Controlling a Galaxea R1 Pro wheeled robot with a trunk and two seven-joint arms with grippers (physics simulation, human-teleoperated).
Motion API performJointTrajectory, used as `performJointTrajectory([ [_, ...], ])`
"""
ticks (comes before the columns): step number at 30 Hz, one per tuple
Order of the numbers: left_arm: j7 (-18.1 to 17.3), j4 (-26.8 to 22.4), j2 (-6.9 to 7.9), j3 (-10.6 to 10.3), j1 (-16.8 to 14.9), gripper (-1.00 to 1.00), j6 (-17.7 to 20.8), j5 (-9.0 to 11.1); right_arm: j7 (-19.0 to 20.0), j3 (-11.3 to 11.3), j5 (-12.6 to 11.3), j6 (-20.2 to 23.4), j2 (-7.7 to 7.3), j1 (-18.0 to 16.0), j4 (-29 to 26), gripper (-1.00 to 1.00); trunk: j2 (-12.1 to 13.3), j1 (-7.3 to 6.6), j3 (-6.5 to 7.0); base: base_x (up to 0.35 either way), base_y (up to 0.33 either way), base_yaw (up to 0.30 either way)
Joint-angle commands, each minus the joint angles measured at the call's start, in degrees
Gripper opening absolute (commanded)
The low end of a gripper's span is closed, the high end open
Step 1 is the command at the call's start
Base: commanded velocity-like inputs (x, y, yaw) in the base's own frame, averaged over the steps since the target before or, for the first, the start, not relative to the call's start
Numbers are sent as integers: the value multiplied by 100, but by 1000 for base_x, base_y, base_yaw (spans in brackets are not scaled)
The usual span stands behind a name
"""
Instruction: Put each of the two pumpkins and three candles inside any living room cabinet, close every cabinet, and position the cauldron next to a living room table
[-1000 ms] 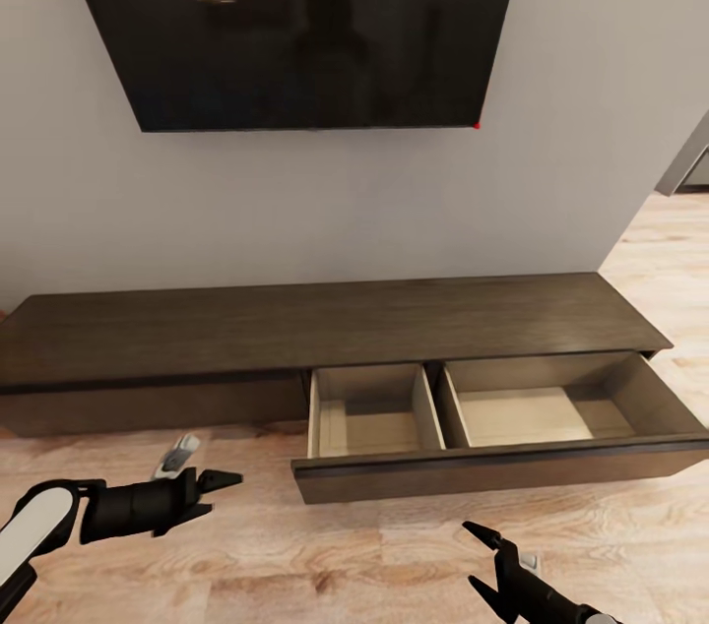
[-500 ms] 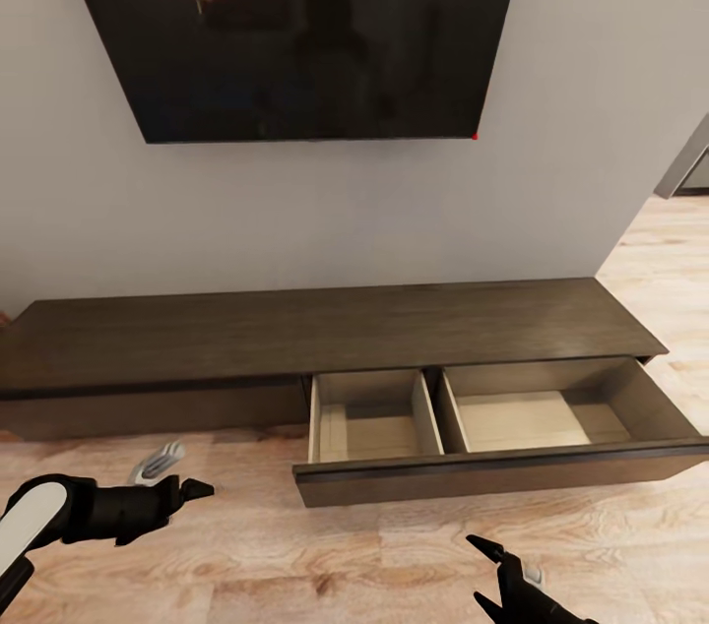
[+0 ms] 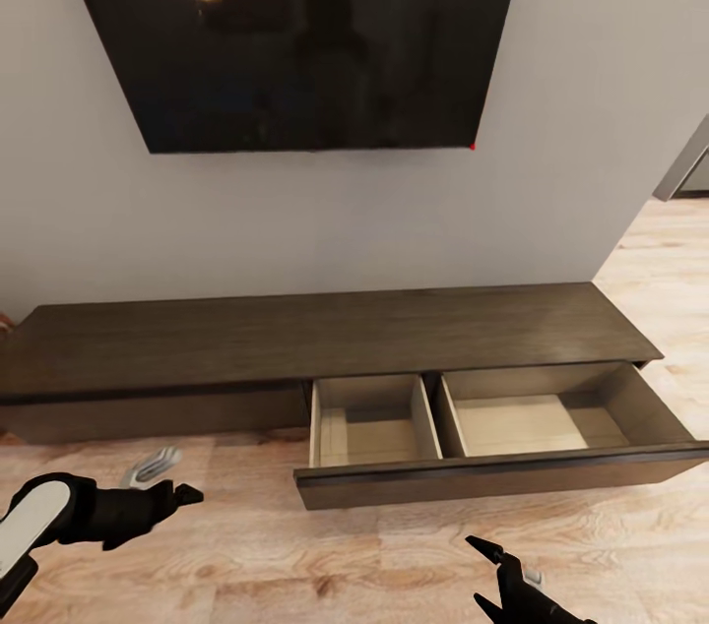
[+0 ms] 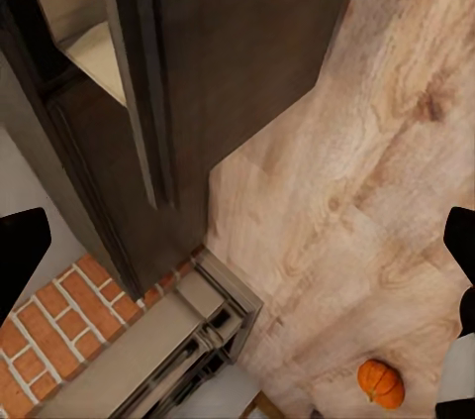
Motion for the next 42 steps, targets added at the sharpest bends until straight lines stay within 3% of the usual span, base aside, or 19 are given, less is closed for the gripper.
performJointTrajectory([
  [1,65,-4,2,-8,-4,100,-3,7,7,4,-21,28,-2,-3,3,100,39,-23,14,0,0,0],
  [3,77,-13,-24,-11,-5,100,-5,-285,8,4,-20,29,-2,-3,3,100,119,-67,50,0,0,0],
  [4,81,-16,-110,-13,-7,100,-6,-561,7,4,-19,31,-2,-3,3,100,160,-89,68,0,0,0],
  [5,81,-17,-149,-14,-8,100,-6,-663,7,4,-19,31,-2,-3,3,100,200,-111,86,0,0,0],
  [10,249,-18,-668,-15,-13,100,-2,-1832,3,4,-18,32,-2,-3,3,100,400,-221,176,0,0,0],
  [13,370,-19,-929,-15,-14,100,1,-2215,-6,11,-15,32,-2,-3,3,100,520,-286,230,0,0,0],
  [17,399,-22,-1021,-15,-14,100,6,-2328,-141,19,-10,25,-2,-3,3,100,561,-308,248,0,0,0],
  [21,383,-30,-1035,-16,-14,100,14,-2309,-534,18,-7,24,-2,-3,-1,100,561,-308,248,0,0,0],
  [25,342,-36,-1032,-9,-14,100,19,-2292,-652,21,10,24,-2,-3,-5,100,561,-308,248,-43,0,0],
  [42,331,-37,-1036,-7,-14,100,20,-2283,-571,4,0,-158,-2,-3,-6,100,561,-308,248,-310,6,0],
])
